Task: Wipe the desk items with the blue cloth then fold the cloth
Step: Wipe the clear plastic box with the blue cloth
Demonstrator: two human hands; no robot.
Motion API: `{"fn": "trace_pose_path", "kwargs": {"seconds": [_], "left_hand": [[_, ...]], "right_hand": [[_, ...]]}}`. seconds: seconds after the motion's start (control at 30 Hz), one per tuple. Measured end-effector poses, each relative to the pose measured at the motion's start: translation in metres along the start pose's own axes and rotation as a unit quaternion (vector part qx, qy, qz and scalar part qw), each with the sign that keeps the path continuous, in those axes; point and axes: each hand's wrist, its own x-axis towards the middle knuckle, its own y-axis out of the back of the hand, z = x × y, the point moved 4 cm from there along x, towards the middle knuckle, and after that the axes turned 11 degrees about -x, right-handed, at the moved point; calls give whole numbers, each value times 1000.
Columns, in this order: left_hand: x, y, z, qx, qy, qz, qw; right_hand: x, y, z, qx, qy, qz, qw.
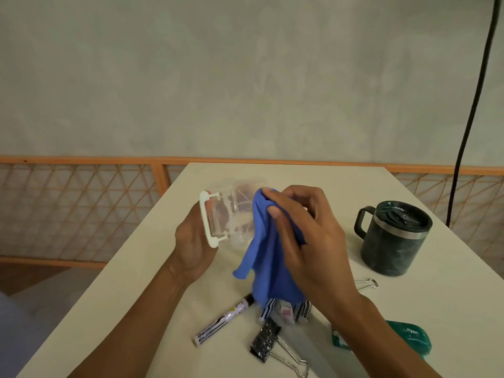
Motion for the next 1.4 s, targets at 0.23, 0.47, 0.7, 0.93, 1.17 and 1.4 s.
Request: {"fn": "trace_pose_path", "kwargs": {"seconds": [0.23, 0.47, 0.7, 0.93, 1.17, 1.4], "left_hand": [[-2, -22, 13, 119, -23, -22, 992], [1, -14, 10, 206, -33, -3, 978], [0, -20, 15, 208, -17, -33, 977], [-6, -25, 7, 182, -19, -41, 982], [7, -8, 8, 226, -58, 14, 972], [7, 2, 17, 235, -65, 78, 967]], "right_hand": [[1, 11, -5, -1, 33, 8, 999], [-1, 5, 5, -61, 64, -2, 996], [3, 14, 7, -41, 10, 32, 999], [3, 7, 3, -3, -16, -8, 1000], [3, 6, -2, 29, -22, -12, 999], [3, 11, -2, 56, -32, -28, 998]]}}
